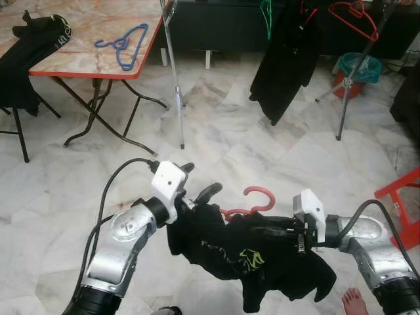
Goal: Hang hanger
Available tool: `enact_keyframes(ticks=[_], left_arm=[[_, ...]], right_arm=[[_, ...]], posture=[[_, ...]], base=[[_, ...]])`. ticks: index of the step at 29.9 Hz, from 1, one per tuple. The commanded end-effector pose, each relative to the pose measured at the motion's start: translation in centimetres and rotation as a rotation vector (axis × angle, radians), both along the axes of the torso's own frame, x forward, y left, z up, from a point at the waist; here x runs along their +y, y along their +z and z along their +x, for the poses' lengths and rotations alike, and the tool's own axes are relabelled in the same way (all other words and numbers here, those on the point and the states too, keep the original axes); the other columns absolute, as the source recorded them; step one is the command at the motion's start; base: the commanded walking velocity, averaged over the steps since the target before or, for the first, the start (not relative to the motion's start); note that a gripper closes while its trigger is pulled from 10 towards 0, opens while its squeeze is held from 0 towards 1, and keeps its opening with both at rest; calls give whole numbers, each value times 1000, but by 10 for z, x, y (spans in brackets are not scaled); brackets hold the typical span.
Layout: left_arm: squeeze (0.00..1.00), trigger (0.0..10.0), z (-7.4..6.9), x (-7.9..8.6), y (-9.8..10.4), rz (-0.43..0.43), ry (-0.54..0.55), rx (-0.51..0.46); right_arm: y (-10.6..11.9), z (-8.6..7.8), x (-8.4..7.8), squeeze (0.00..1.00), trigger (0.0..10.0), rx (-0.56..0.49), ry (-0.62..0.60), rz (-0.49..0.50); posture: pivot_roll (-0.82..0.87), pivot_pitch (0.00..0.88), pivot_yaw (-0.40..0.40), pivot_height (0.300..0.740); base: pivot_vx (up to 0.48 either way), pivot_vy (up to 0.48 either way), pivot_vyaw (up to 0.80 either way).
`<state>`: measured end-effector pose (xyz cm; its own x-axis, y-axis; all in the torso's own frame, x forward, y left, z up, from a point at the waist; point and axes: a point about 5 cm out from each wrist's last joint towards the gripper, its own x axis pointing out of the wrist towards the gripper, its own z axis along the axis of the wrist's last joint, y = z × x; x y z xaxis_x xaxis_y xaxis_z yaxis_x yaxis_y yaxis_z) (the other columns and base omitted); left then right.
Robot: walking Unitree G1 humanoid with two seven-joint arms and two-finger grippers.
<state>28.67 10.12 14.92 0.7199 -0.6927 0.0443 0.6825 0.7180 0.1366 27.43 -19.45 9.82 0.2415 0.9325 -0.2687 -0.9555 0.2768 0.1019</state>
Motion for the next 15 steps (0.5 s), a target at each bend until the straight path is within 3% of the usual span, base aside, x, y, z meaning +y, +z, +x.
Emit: enact_keyframes(ticks=[1, 3, 8, 13, 15], left_arm=[[0, 10000, -4, -5, 3, 2, -47, 8], [0, 10000, -14, -10, -3, 38, -132, 54], [0, 10000, -25, -9, -16, 126, -217, 125], [0, 10000, -28, -8, -22, 164, -234, 150], [0, 10000, -33, -7, -30, 247, -260, 175]], right_arm=[[7, 0, 6, 0, 10000, -24, 31, 22], [8, 0, 6, 0, 10000, -31, 37, 16], [11, 3, 6, 0, 10000, -42, 33, 14], [11, 4, 8, 0, 10000, -47, 33, 15], [12, 6, 9, 0, 10000, -54, 29, 18]], posture=[[41, 109, -26, 740], [40, 109, -27, 740], [40, 109, -27, 740], [46, 109, -31, 740], [47, 108, -30, 740]], base=[[0, 0, 0], [0, 0, 0], [0, 0, 0], [0, 0, 0], [0, 0, 0]])
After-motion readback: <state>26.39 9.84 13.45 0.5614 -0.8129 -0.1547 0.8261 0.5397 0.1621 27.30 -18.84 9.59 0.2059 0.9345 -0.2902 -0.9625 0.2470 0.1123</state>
